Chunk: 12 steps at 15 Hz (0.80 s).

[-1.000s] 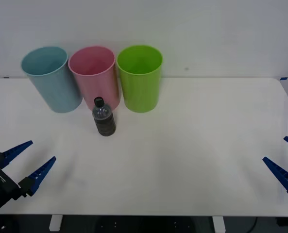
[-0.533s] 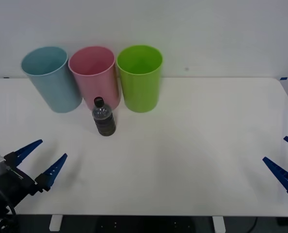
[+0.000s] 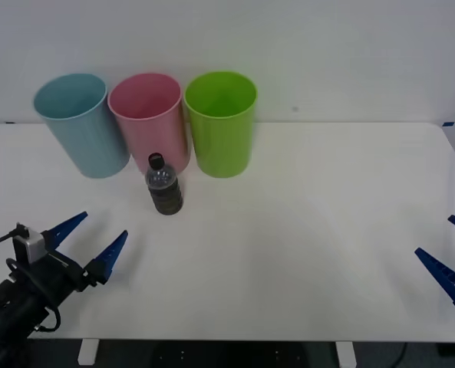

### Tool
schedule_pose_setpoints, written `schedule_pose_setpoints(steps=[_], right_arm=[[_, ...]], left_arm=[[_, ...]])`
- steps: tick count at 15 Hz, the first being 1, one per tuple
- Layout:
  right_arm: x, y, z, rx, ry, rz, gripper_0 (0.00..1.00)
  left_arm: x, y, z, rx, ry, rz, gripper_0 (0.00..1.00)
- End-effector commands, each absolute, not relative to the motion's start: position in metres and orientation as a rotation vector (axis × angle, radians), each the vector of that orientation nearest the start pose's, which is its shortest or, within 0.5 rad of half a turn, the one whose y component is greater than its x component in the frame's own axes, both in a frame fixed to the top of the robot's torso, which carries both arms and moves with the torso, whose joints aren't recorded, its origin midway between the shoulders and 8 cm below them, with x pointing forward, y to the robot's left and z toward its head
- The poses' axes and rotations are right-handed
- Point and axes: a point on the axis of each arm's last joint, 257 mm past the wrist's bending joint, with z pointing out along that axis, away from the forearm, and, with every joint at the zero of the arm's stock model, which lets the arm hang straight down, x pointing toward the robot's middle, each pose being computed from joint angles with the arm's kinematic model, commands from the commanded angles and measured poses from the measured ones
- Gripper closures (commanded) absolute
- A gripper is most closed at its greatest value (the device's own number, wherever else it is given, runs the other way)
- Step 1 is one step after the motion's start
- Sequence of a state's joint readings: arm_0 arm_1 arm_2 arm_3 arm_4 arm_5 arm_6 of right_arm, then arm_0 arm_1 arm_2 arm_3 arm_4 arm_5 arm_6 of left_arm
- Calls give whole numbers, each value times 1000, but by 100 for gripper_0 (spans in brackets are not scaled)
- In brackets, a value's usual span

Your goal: Grasp the object on the table and drop it into the matching bin: aluminum can to the light blue bin, PET bottle to the pink bin.

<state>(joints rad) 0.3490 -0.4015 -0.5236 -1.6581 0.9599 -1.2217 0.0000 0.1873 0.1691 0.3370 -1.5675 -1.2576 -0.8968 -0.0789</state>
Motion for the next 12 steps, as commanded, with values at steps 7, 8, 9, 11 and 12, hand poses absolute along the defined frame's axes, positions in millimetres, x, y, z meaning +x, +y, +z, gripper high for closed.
schedule_pose_setpoints(steps=[7, 8, 9, 11, 12], right_arm=[[342, -330, -169, -465, 1441, 567, 0], [342, -330, -169, -465, 1441, 567, 0], [342, -330, -169, -465, 1441, 567, 0], [342, -330, -169, -465, 1441, 567, 0], [342, -330, -169, -465, 1441, 567, 0]], left_arm=[[497, 222, -261, 366, 1560, -470, 0], [504, 218, -262, 371, 1563, -469, 0], [508, 216, -263, 373, 1565, -467, 0], [517, 211, -265, 384, 1571, -455, 0], [521, 207, -266, 391, 1575, -451, 0]])
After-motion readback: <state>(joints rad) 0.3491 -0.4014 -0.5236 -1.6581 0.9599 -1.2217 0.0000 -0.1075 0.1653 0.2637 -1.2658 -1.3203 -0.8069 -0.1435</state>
